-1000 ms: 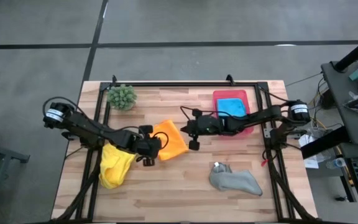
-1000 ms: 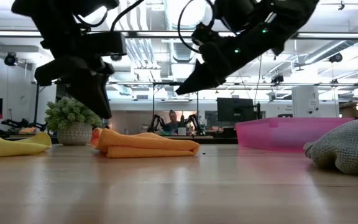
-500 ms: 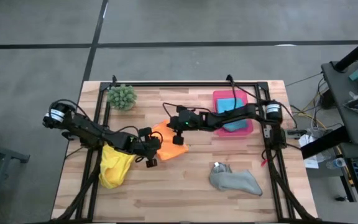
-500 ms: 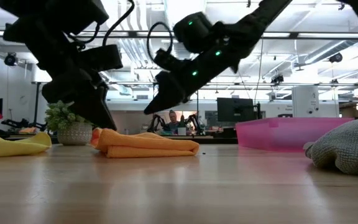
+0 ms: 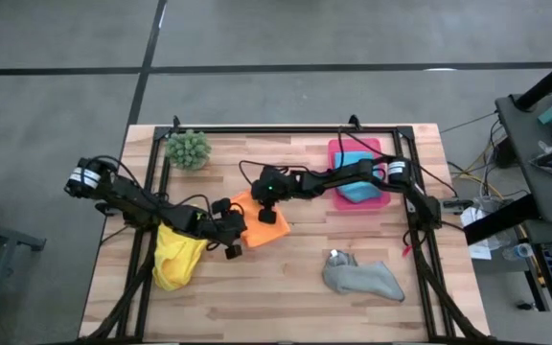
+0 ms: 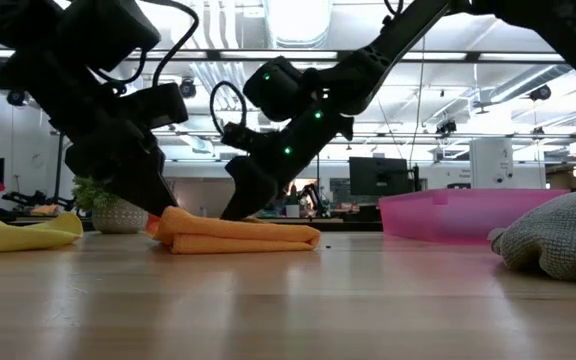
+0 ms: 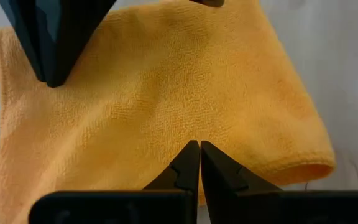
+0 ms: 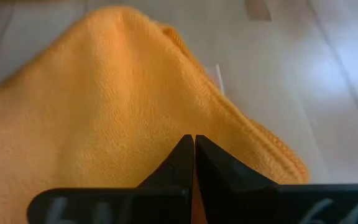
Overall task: Fold microfiber towels
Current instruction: Fold the orange microfiber cloth
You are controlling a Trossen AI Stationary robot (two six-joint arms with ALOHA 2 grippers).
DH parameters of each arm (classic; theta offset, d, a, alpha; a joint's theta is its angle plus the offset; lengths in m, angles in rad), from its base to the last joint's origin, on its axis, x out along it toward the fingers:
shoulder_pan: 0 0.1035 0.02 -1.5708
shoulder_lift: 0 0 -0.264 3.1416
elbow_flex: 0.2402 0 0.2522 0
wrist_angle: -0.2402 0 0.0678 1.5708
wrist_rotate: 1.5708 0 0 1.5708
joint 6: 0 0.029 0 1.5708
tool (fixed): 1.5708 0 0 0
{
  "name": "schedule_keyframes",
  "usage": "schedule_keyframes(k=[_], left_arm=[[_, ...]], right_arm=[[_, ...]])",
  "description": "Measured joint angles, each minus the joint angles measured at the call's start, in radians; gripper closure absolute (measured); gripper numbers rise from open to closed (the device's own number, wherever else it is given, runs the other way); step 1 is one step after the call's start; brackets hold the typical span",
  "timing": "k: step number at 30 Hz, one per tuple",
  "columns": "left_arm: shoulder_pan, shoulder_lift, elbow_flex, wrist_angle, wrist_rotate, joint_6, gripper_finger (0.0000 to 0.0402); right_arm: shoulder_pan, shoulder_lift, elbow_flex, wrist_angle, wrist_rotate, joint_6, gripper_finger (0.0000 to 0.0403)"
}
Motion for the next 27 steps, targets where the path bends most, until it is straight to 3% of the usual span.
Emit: schedule_keyframes(k=[7, 16, 27], left_arm=[[0.001, 0.006, -0.007, 0.019, -0.026, 0.0, 0.04], [0.0, 0.139, 0.016, 0.131, 0.005, -0.001, 0.04], [0.0, 0.098, 0.011, 0.08, 0.055, -0.053, 0.04]], right_arm=[[-0.01, -0.002, 0.0, 0.0, 0.0, 0.003, 0.0394], [-0.022, -0.002, 0.0, -0.01, 0.003, 0.011, 0.0394], [-0.048, -0.003, 0.0, -0.013, 0.003, 0.008, 0.0394]])
